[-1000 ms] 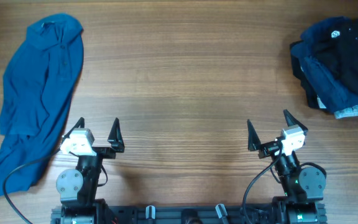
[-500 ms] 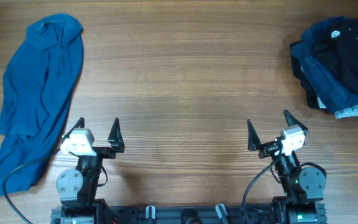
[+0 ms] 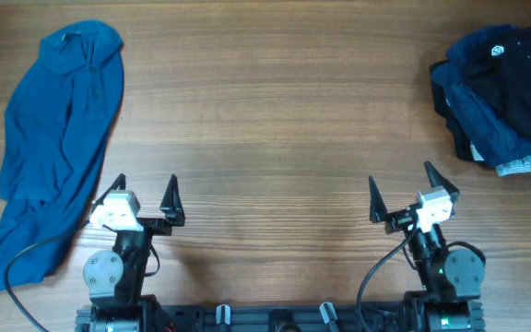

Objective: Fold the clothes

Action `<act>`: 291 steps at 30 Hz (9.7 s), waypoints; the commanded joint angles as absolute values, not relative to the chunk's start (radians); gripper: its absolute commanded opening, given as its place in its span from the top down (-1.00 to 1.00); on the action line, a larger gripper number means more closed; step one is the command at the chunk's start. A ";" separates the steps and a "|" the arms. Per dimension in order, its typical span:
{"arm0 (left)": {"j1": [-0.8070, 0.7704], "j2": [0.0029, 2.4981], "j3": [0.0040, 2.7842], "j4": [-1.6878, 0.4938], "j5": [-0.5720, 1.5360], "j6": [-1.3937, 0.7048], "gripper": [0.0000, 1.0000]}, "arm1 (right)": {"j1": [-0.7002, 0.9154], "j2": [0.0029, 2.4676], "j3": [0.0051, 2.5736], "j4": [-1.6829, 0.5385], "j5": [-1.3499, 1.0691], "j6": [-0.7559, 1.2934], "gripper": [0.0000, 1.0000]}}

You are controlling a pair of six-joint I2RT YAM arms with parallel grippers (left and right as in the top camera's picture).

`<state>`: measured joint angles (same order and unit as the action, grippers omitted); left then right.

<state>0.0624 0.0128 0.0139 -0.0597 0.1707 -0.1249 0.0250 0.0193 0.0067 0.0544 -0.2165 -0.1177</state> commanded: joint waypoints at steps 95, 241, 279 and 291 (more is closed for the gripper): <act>0.182 2.127 1.506 -0.179 -0.023 -0.173 0.92 | 0.023 1.657 1.171 -0.316 -0.617 -0.023 -0.41; -0.163 1.679 1.505 -0.851 -0.258 -0.479 -0.96 | 0.210 1.816 1.249 -0.698 -0.392 0.164 -0.12; -0.163 1.679 1.505 -0.877 -0.258 -0.479 -0.99 | 0.119 1.658 1.497 -0.733 -0.251 0.131 0.91; -0.163 1.679 1.505 -0.925 -0.258 -0.476 -0.99 | 0.089 1.693 1.497 -0.791 -0.101 0.185 -0.80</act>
<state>-0.1680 1.6703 1.4925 -0.8967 -0.2630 -0.4736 0.1173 1.6779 1.4895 -0.7528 -0.1425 0.1364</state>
